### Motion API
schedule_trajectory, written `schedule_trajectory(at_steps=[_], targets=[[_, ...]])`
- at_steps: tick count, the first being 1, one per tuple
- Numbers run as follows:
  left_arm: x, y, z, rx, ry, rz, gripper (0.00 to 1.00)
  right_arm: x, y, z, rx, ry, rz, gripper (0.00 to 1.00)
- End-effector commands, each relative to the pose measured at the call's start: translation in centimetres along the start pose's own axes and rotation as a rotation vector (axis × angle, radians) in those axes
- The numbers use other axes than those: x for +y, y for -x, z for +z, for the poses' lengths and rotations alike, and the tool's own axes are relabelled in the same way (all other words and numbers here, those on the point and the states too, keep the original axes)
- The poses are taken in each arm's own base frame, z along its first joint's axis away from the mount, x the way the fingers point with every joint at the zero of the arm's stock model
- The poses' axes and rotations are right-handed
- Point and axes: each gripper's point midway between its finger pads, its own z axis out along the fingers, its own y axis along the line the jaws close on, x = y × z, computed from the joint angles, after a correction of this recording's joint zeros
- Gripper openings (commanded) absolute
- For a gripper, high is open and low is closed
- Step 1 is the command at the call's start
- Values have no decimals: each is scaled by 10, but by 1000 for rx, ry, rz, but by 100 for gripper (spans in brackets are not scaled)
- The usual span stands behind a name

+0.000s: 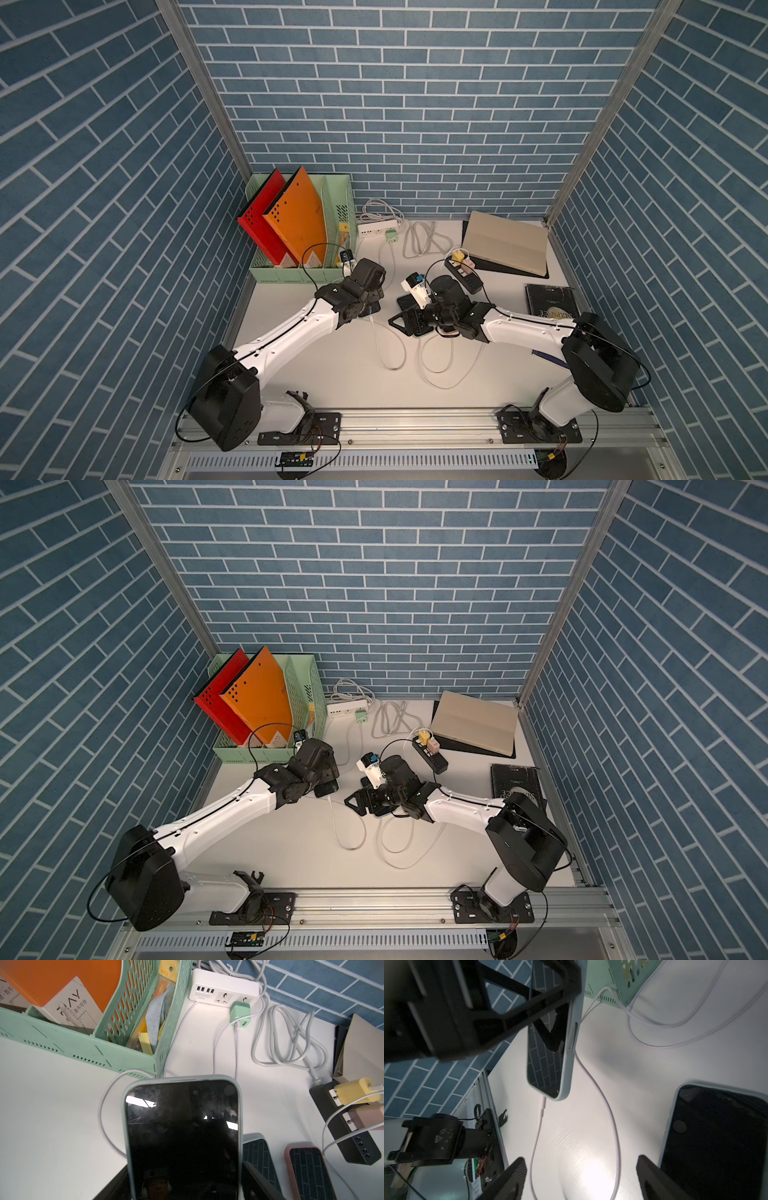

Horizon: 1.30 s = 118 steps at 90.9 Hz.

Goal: Unplug the charging cable from the phone
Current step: Pick up the phone at the center of the board, then remove the charging cable from the phone.

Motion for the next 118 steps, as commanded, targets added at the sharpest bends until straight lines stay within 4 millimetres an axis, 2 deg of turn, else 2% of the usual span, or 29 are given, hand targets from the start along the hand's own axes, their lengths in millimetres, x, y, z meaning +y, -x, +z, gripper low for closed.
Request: schedule_trajectory(at_steps=[1,25,44,84,107,118], targets=[[-13,33,-14,-105,-55,-25,1,19,8,5,-44,134,18,78],[-29,59,-25,-182,-111,-32,0,27,6,18,-27,210,39,70],[-39,68,-28,-203,-149,-43,0,29,10,24,-34,220,41,61],[-43,70,-30,-205,-162,-40,0,33,21,31,-52,239,36,32],[-42,71,-31,-208,-162,-46,0,31,20,32,-47,236,39,13],[-42,71,-31,-208,-159,-44,0,31,19,32,-43,234,40,8]])
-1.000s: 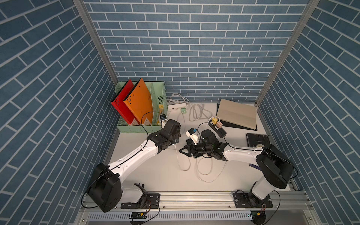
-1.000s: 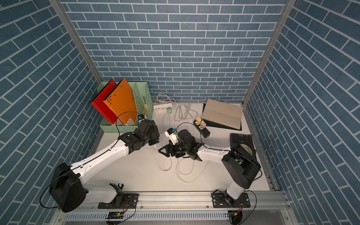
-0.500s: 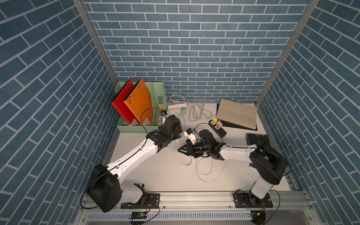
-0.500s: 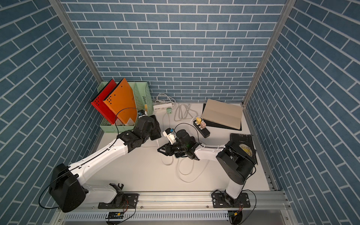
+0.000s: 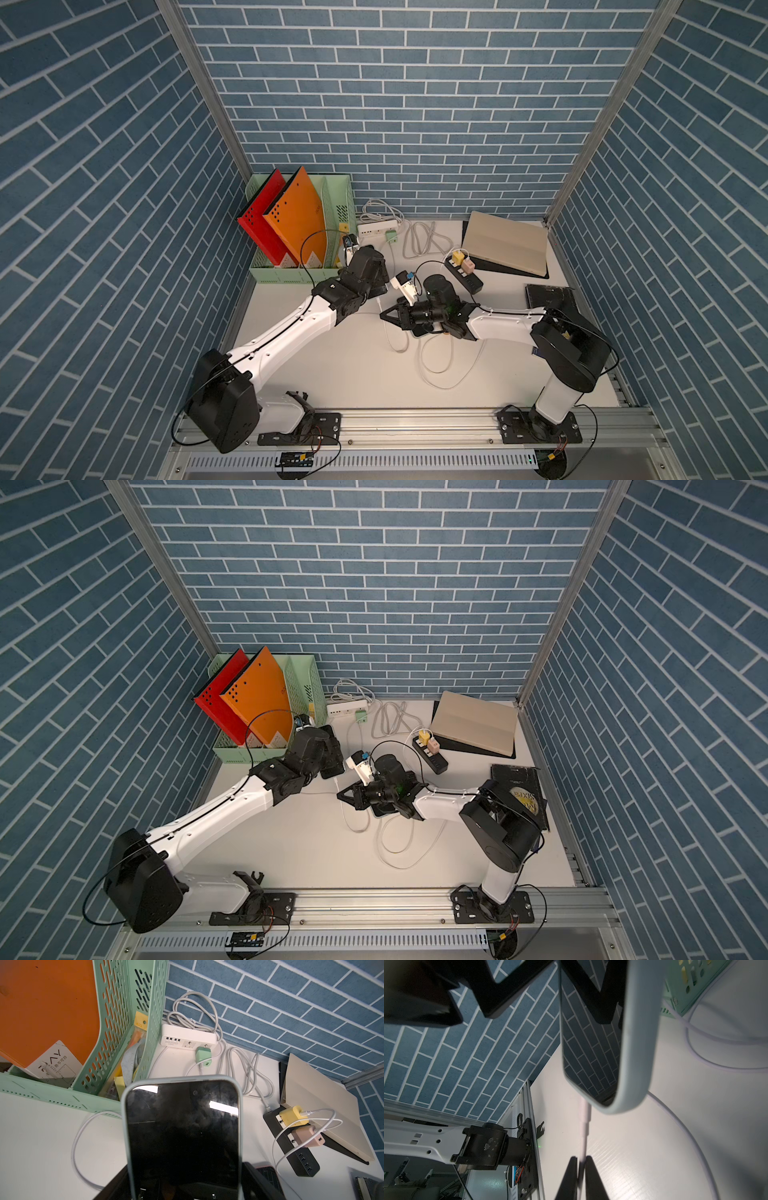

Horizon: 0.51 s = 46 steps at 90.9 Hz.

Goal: Unplug the charging cable from the phone
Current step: Remove the charging cable from the phone.

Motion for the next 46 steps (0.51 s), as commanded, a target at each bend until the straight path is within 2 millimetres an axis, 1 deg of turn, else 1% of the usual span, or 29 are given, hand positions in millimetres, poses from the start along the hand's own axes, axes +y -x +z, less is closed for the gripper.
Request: schedule_trajectory(at_steps=[1,20,46], targets=[[-9,26,-9,-73,-32,-30,0,6,6,3,-7,20,-26,8],[-9,28,-10,-77,-30,-32,0,7,4,2,-1,18,-27,0],[-9,30,-11,-85,-24,-28,0,7,-1,-3,9,7,-39,0]])
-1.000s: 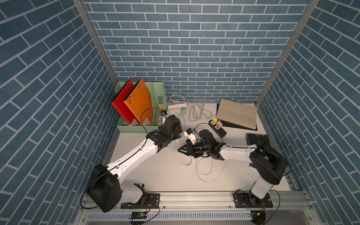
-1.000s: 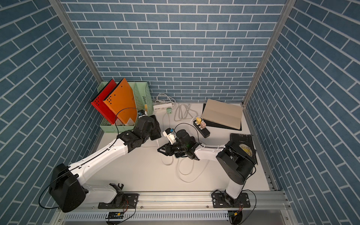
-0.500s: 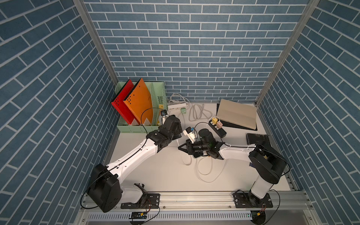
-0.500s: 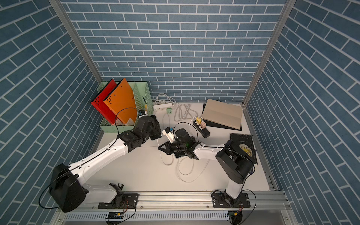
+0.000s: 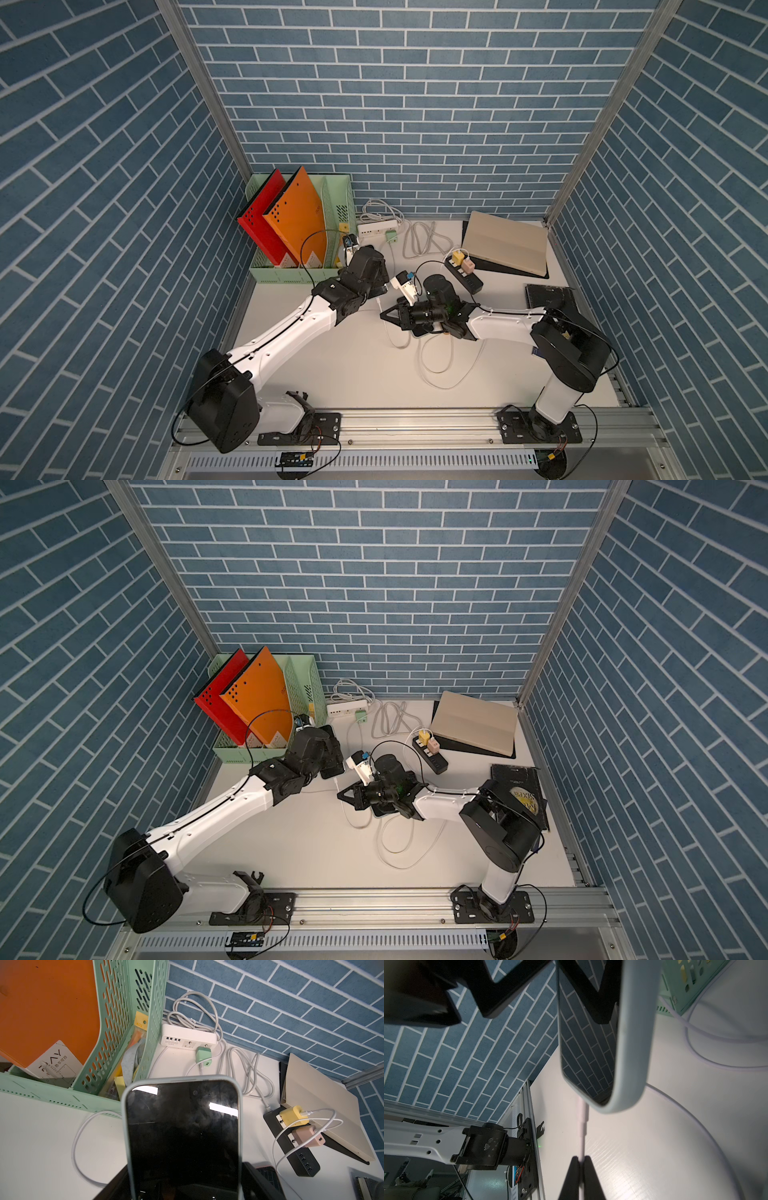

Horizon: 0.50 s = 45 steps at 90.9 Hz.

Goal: Unplug the charging cable from the phone
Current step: Remove the charging cable from the phone.

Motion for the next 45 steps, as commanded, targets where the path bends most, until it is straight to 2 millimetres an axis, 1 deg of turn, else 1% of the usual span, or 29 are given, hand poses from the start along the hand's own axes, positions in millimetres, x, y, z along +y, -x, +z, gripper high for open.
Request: schedule_trajectory(at_steps=[1,30,39,45], targets=[[-9,30,-11,-84,-24,-29,0,7,0,-3,8,8,-41,0],[-7,36,-13,-98,-5,-22,0,5,-11,-6,29,1,-39,0],[-5,37,-13,-102,6,-20,0,0,-15,-4,40,-13,-27,0],[-4,38,-14,-103,13,-17,0,-8,-19,-4,52,-46,-7,0]])
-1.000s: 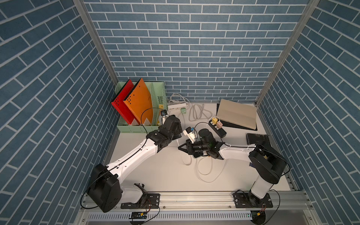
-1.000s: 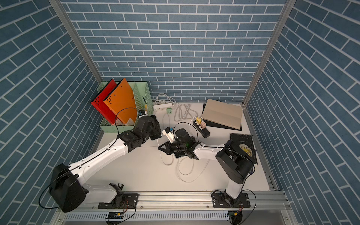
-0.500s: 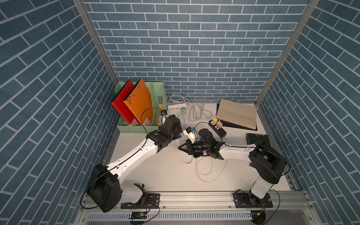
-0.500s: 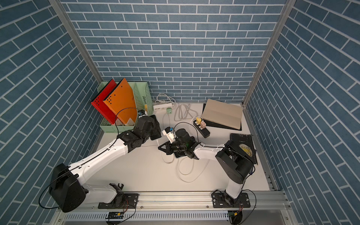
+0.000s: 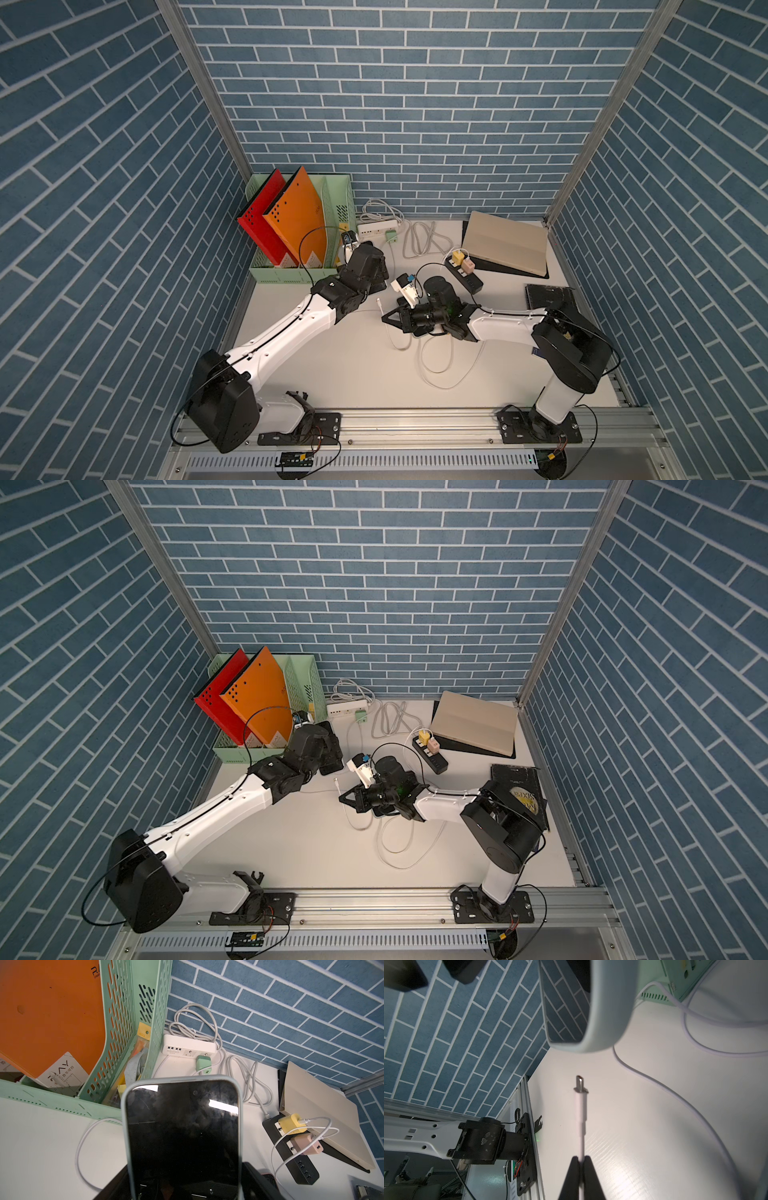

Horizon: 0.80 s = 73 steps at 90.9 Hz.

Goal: Unplug the charging cable from the phone
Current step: Remove the charging cable from the phone.

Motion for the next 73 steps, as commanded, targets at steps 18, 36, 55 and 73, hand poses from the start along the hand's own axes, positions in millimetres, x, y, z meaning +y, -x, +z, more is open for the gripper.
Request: schedule_trajectory(at_steps=[18,36,55,73], targets=[[-1,25,-10,-69,7,-15,0,-24,-17,5,69,-107,28,0],[3,20,-8,-54,21,-12,0,-34,-22,7,88,-150,49,4],[6,17,-8,-50,36,-6,0,-34,-18,5,81,-164,48,17],[11,10,-6,-33,55,7,0,-30,-10,0,61,-182,40,44]])
